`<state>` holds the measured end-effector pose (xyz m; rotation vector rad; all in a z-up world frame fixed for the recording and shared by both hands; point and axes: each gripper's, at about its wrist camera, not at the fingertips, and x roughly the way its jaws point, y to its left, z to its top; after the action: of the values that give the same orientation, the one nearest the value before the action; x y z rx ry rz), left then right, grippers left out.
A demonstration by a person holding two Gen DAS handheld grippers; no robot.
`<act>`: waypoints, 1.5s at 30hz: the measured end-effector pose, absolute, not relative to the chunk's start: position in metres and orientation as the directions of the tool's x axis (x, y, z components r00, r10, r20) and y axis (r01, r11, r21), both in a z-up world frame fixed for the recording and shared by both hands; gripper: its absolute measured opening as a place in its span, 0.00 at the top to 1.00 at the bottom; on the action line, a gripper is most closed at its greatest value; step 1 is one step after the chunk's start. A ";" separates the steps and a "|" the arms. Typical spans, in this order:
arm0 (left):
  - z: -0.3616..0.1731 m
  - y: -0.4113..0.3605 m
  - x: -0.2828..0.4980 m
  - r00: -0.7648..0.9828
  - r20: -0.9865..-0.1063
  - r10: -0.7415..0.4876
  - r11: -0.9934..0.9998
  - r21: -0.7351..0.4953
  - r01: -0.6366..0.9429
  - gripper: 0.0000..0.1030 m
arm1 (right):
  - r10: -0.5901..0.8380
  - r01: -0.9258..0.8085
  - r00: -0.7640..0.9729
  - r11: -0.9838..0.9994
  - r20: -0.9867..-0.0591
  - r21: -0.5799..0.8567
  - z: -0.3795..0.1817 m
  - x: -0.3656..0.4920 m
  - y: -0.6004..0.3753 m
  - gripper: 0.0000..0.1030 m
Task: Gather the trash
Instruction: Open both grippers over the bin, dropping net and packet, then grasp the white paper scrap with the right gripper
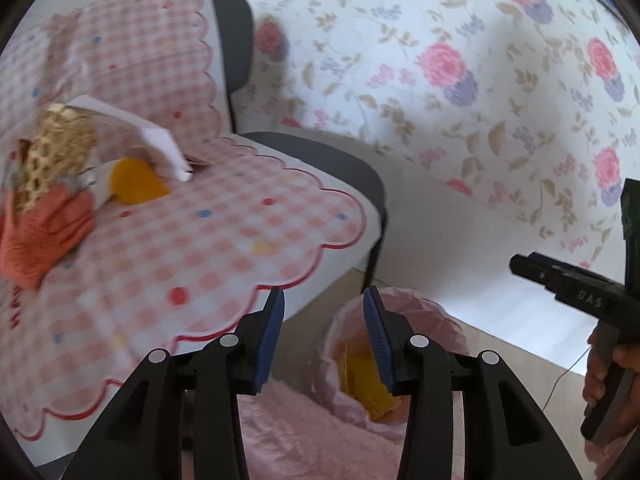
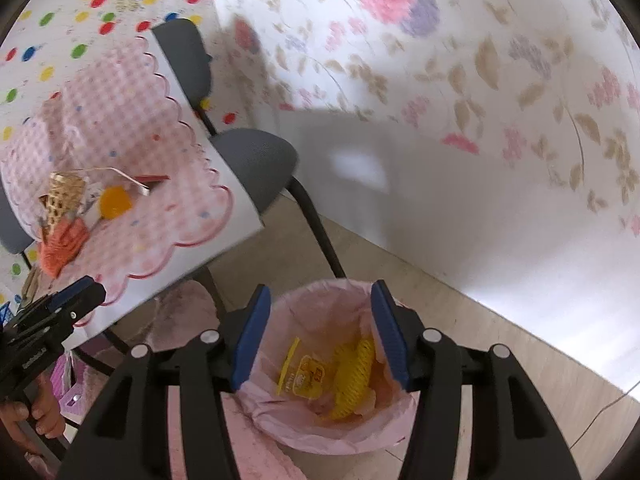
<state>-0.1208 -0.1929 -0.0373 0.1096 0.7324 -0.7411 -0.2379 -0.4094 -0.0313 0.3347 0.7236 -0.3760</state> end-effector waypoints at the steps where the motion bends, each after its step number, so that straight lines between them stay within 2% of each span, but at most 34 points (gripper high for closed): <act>1: -0.036 -0.187 -0.120 0.510 -0.643 -0.572 0.750 -0.158 0.642 0.57 | -0.211 0.428 0.697 0.889 -0.685 0.162 -0.027 -0.236 -0.405 0.50; 7: -0.025 -0.141 -0.115 0.564 -0.634 -0.529 0.805 -0.163 0.571 0.56 | -0.154 0.311 0.750 0.941 -0.643 0.137 -0.001 -0.214 -0.369 0.50; 9: -0.020 -0.124 -0.110 0.593 -0.629 -0.503 0.831 -0.163 0.531 0.52 | -0.124 0.261 0.764 0.957 -0.633 0.127 0.005 -0.203 -0.354 0.50; 14: -0.012 -0.085 -0.099 0.662 -0.620 -0.421 0.892 -0.152 0.425 0.45 | -0.023 0.119 0.772 0.987 -0.635 0.108 0.011 -0.165 -0.315 0.50; 19: -0.006 -0.048 -0.085 0.695 -0.632 -0.343 0.934 -0.146 0.327 0.44 | 0.053 0.012 0.771 0.995 -0.635 0.097 0.012 -0.134 -0.285 0.50; 24: 0.001 -0.019 -0.068 0.730 -0.628 -0.271 0.961 -0.131 0.244 0.39 | 0.098 -0.060 0.765 0.995 -0.637 0.081 0.011 -0.105 -0.266 0.50; 26: 0.001 -0.012 -0.062 0.735 -0.629 -0.253 0.966 -0.125 0.225 0.36 | 0.110 -0.085 0.764 0.994 -0.635 0.070 0.011 -0.094 -0.261 0.50; 33: -0.002 -0.016 -0.027 0.723 -0.654 -0.223 0.974 -0.114 0.198 0.35 | 0.136 -0.126 0.764 0.990 -0.631 0.060 0.001 -0.054 -0.261 0.50; 35: -0.005 -0.023 -0.018 0.715 -0.663 -0.222 0.974 -0.112 0.199 0.35 | 0.156 -0.144 0.759 0.987 -0.632 0.070 -0.001 -0.040 -0.263 0.58; 38: -0.006 -0.029 -0.003 0.703 -0.676 -0.220 0.975 -0.121 0.188 0.35 | 0.171 -0.170 0.755 0.983 -0.633 0.064 -0.003 -0.022 -0.263 0.63; 45: 0.001 -0.034 0.028 0.714 -0.676 -0.182 0.983 -0.102 0.154 0.35 | 0.184 -0.195 0.749 0.979 -0.636 0.054 -0.003 0.021 -0.265 0.64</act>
<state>0.0283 -0.0337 0.0006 -0.0388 0.7529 -0.1863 0.0214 -0.2648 -0.0027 -0.0163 0.6940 0.2068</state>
